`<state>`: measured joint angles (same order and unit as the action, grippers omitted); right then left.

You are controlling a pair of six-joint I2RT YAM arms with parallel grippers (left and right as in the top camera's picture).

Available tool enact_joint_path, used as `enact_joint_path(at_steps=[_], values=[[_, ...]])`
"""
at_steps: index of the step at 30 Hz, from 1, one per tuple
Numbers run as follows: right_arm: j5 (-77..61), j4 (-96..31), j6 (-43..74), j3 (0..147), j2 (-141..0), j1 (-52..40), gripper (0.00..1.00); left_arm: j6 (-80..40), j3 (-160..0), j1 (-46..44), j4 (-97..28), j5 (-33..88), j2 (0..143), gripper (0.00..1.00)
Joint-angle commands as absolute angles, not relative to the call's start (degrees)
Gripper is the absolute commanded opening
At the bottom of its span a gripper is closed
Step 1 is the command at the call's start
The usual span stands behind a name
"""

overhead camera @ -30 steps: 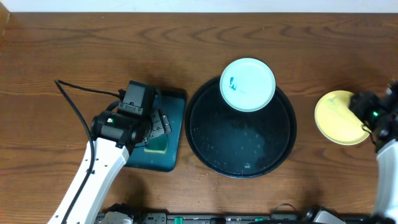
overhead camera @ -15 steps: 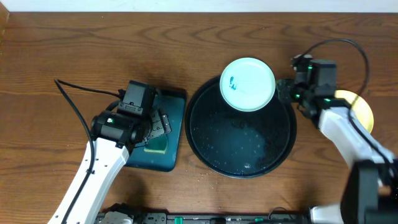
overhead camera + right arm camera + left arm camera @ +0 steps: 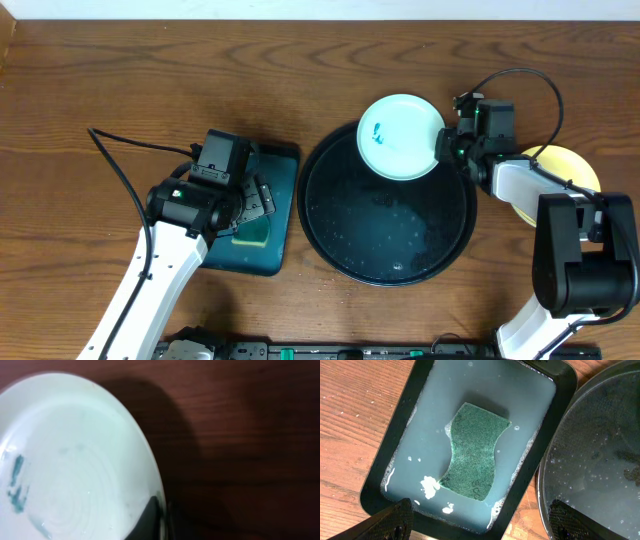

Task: Clean dirty plates on tray and stack at the side
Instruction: 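Drag the stained mint plate to the tray center with the right gripper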

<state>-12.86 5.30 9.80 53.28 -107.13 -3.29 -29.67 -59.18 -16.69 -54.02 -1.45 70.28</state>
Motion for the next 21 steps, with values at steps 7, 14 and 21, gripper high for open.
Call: enact_joint_path(at_steps=[7,14,21], values=[[-13.32,-6.92,11.09,52.66,-94.45,-4.60,0.01,-28.95,-60.34,-16.40,-54.37,-1.48,70.08,0.87],[-13.37,-29.21,11.94,52.64,-84.84,-5.19,0.01,-28.95,-60.34,-16.40,-54.37,-1.48,70.08,0.87],[-10.31,-34.06,17.02,47.48,-87.20,-7.62,0.01,-28.95,-60.34,-16.40,-54.35,-1.48,70.08,0.87]])
